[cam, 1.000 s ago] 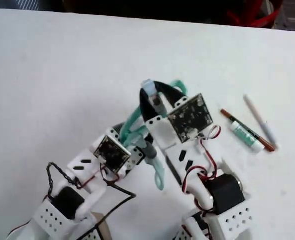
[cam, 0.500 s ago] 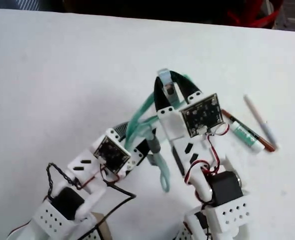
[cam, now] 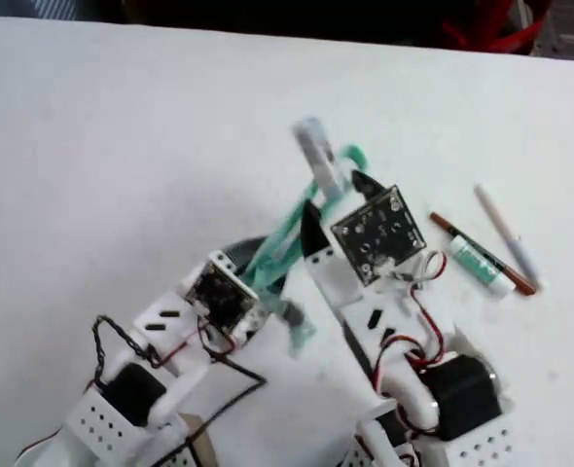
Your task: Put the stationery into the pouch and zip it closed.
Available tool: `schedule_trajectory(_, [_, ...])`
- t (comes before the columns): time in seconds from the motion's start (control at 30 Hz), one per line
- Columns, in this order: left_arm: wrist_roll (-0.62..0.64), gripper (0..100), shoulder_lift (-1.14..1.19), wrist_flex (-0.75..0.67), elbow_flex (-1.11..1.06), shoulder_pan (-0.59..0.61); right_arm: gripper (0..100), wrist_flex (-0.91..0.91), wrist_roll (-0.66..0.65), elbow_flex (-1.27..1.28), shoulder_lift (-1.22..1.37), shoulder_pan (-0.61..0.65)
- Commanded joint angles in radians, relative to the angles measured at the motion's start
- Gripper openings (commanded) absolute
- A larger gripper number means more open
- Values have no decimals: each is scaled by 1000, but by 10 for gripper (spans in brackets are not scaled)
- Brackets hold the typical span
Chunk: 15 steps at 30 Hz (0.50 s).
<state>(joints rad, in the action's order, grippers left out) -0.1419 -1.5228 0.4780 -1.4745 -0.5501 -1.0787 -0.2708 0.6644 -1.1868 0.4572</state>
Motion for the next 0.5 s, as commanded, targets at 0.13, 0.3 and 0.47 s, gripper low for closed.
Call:
schedule_trajectory(0.13, [12, 23, -16, 2, 89, 25, 104, -45, -11, -92, 65, 42])
schedule_trajectory(0.3, [12, 23, -16, 2, 89, 24, 87, -36, -11, -112, 99, -15])
schedule_trajectory(0.47, [12, 23, -16, 2, 89, 25, 87, -42, -3, -181, 70, -91])
